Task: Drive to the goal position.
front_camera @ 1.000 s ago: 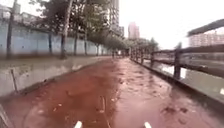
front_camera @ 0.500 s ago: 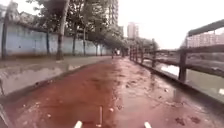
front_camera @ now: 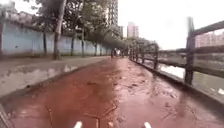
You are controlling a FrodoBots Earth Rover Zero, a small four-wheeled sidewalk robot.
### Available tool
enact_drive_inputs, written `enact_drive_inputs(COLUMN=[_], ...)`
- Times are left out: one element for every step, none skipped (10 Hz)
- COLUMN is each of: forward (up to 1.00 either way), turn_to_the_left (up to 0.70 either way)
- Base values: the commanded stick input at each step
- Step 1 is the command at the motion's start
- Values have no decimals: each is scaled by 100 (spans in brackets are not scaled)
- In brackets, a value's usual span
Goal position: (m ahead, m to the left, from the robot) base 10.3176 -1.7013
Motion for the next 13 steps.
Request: enact_drive_inputs(forward=[50,50,50,50,50,50,50,50,50,50,50,50,50], turn_to_the_left=[0,0,0,0,0,0,0,0,0,0,0,-24,0])
